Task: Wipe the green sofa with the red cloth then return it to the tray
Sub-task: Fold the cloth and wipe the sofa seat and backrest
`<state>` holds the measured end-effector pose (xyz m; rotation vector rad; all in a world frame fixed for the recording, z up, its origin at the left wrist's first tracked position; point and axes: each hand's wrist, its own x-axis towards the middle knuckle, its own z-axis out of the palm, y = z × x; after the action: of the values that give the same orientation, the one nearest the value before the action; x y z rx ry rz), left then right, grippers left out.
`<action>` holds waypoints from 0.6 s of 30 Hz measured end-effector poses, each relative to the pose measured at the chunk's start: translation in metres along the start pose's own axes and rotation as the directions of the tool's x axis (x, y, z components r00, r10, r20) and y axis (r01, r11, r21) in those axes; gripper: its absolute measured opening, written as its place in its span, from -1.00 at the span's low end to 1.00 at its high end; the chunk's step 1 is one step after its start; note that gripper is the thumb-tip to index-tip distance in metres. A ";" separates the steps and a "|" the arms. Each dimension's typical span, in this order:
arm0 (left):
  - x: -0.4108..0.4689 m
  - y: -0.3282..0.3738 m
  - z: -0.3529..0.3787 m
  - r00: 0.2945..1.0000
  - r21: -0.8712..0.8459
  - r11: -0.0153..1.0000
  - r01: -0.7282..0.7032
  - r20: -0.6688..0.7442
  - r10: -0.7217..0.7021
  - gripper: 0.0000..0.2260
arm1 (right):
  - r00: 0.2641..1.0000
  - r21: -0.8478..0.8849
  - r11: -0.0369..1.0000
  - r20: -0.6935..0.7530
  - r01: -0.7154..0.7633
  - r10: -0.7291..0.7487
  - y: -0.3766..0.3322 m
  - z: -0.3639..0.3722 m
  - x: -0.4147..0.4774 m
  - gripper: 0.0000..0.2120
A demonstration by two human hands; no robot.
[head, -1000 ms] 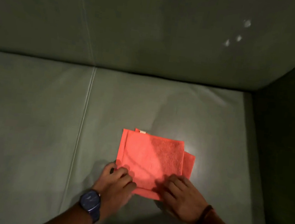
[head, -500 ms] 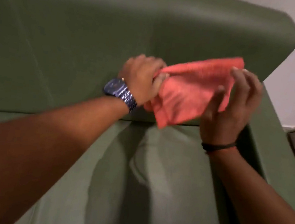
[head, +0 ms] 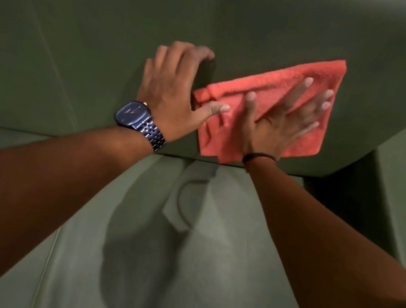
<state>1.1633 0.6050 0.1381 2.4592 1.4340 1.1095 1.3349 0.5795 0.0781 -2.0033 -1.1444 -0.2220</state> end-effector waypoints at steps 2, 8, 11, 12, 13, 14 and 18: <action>-0.003 -0.004 -0.001 1.000 0.009 1.000 -0.008 0.022 0.008 -0.37 | 0.993 0.057 0.994 -0.065 -0.094 0.097 0.009 0.000 0.009 -0.12; -0.003 0.007 0.005 0.996 0.013 0.997 0.082 -0.029 -0.081 -0.37 | 0.985 0.101 0.981 -0.036 -0.164 0.168 -0.027 0.019 -0.017 -0.07; -0.003 0.002 0.005 0.999 0.042 0.998 0.050 0.005 -0.050 -0.35 | 0.990 0.070 0.989 -0.045 -0.133 0.136 -0.002 0.016 -0.015 -0.08; -0.004 -0.001 0.005 0.999 0.048 0.998 0.029 0.020 -0.030 -0.34 | 0.981 0.088 0.981 -0.072 -0.173 0.180 0.004 0.014 -0.011 -0.08; -0.005 -0.003 0.004 0.999 0.059 0.998 0.009 0.034 -0.011 -0.34 | 0.970 0.115 0.970 -0.088 -0.216 0.226 0.005 0.013 -0.008 -0.07; -0.006 -0.003 0.004 0.999 0.070 0.998 -0.006 0.048 0.003 -0.33 | 0.958 0.151 0.955 -0.096 -0.254 0.270 0.001 0.013 -0.006 -0.07; -0.012 -0.001 0.006 0.997 0.066 0.997 -0.028 0.067 0.024 -0.35 | 0.920 0.237 0.897 -0.028 -0.373 0.390 -0.042 0.026 -0.022 -0.10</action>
<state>1.1626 0.5976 0.1263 2.5412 1.4476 0.9907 1.2836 0.5955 0.0730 -1.9482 -0.6738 0.0367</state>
